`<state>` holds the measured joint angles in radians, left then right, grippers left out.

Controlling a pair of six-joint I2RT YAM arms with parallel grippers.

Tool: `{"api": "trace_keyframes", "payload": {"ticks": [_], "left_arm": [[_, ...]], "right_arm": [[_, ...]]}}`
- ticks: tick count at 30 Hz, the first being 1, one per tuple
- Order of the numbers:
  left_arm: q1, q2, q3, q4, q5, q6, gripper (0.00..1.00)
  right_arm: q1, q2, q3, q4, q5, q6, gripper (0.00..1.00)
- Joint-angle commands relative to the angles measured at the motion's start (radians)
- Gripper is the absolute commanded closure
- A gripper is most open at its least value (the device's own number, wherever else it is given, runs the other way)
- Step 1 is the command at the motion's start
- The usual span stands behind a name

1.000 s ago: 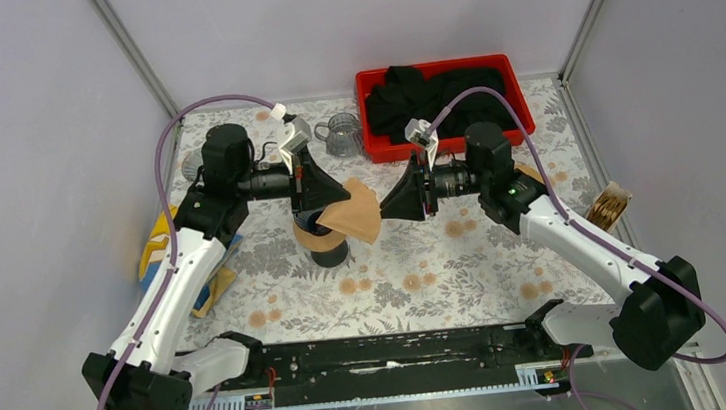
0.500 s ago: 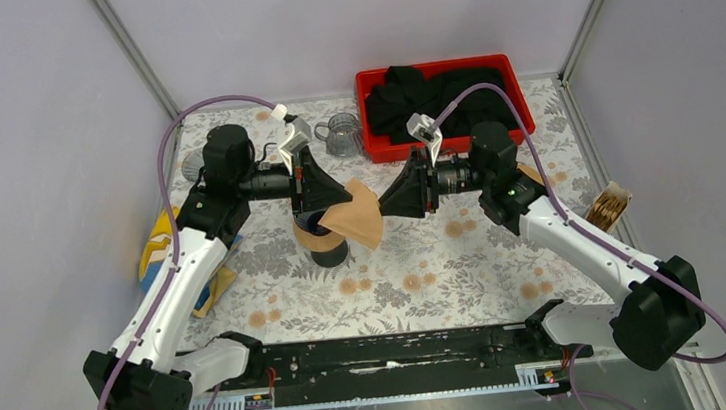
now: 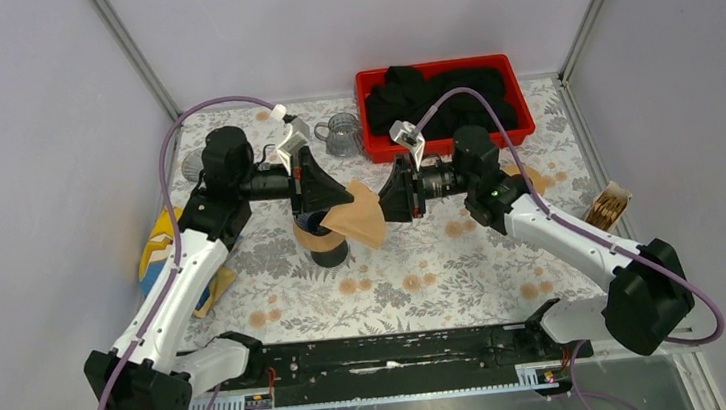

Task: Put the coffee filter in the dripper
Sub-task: Place the coffee filter in the coffee dripper.

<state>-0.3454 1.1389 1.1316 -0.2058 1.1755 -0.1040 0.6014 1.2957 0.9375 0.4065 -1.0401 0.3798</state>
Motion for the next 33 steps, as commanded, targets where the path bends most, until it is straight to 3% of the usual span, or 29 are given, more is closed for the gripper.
{"api": "trace_keyframes", "payload": {"ticks": [1,8,13,21,29,33], "left_arm": [[0.009,-0.021,-0.006,0.074,0.031,-0.024,1.0],[0.009,-0.018,-0.009,0.075,0.01,-0.029,0.97],[0.008,-0.025,-0.01,0.069,-0.055,-0.031,0.83],[0.007,-0.037,-0.003,0.03,-0.265,-0.042,0.57],[-0.014,-0.089,-0.012,0.021,-0.566,-0.179,0.45],[-0.086,-0.123,-0.051,0.019,-0.76,-0.244,0.41]], "right_arm": [[0.019,0.002,0.031,0.069,-0.012,0.016,0.75],[0.024,-0.005,0.039,0.041,0.012,0.004,0.99],[0.024,-0.034,0.075,-0.12,0.097,-0.086,1.0],[0.026,-0.046,0.194,-0.474,0.396,-0.205,1.0],[0.063,-0.065,0.324,-0.769,0.773,-0.24,1.0],[0.089,-0.055,0.386,-0.868,0.951,-0.224,1.0]]}}
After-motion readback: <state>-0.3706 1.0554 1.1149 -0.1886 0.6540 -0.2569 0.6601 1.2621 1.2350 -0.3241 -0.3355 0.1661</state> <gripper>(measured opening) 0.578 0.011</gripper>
